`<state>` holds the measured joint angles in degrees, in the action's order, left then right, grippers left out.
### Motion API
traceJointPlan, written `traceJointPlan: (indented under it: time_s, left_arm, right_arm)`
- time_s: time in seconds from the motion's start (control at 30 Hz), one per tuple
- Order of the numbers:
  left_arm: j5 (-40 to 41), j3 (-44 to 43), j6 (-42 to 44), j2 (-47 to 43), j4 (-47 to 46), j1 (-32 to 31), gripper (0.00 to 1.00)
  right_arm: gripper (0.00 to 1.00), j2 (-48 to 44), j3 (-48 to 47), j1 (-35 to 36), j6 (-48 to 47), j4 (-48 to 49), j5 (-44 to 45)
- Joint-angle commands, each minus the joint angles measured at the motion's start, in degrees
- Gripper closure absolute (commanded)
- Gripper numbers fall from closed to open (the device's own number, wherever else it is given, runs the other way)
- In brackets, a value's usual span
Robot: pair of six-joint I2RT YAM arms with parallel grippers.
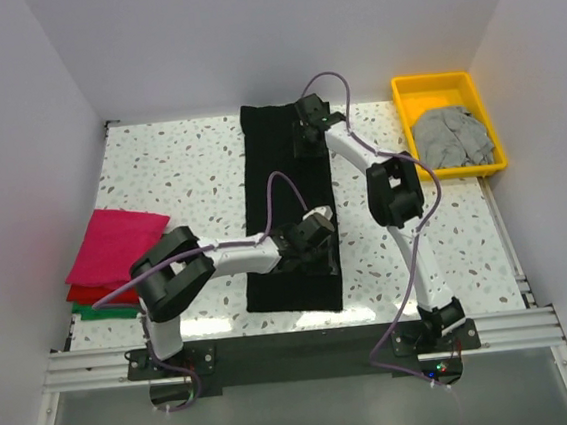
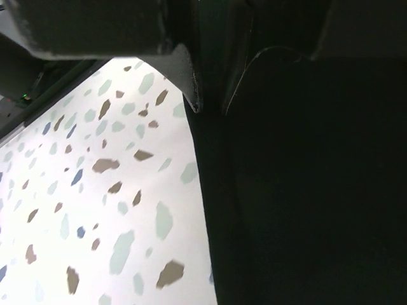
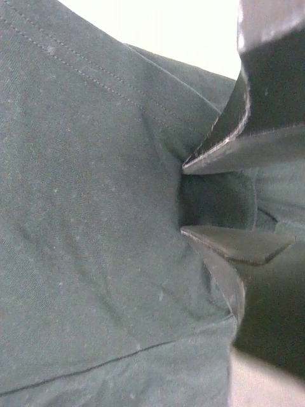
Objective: Fold and stack the t-shirts
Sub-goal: Fold the tshirt
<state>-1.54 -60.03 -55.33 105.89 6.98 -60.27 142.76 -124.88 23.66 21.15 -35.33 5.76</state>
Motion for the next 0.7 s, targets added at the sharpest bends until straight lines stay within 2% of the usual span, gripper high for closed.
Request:
traceJointPlan:
  time_s: [0.0, 0.1, 0.27, 0.37, 0.47, 0.57, 0.6, 0.63, 0.67]
  left_arm:
    - [-4.9, -4.3, 2.4, 2.0, 0.5, 2.0, 0.77]
    - [-5.1, -5.8, 3.9, 0.3, 1.5, 3.4, 0.74]
    - [-8.1, -4.8, 5.4, -5.7, 1.5, 6.3, 0.63]
    - [-8.7, -3.3, 5.9, -11.0, 2.9, 7.9, 0.58]
    - [-5.4, -1.3, 6.4, -17.8, 6.2, 8.8, 0.53]
    - [0.8, 2.3, 6.0, -25.0, 12.6, 9.7, 0.49]
    - [3.6, 3.3, 5.4, -26.6, 16.3, 10.4, 0.48]
    - [4.3, 4.5, 5.4, -28.1, 17.6, 10.7, 0.46]
    - [4.9, 6.8, 5.4, -30.9, 18.6, 10.9, 0.45]
  right_arm:
    - [0.54, 5.3, -6.1, -1.7, -3.1, -1.3, -1.6]
    - [0.48, 3.6, -7.1, -1.9, -3.8, -1.0, -3.0]
    - [0.37, -2.5, -7.3, -2.1, -4.0, -1.1, -5.7]
    - [0.34, -7.9, -8.0, -2.3, -3.3, -3.3, -7.5]
    - [0.33, -16.0, -3.5, -2.7, -1.5, -4.4, -7.4]
    - [0.33, -27.2, 8.9, -2.7, 1.1, -3.7, -7.9]
    - [0.33, -31.0, 18.3, -2.7, 1.8, -1.0, -9.3]
    - [0.33, -34.4, 23.5, -2.5, 2.9, 0.4, -9.4]
    - [0.33, -42.0, 29.2, -2.3, 5.4, 2.8, -10.5]
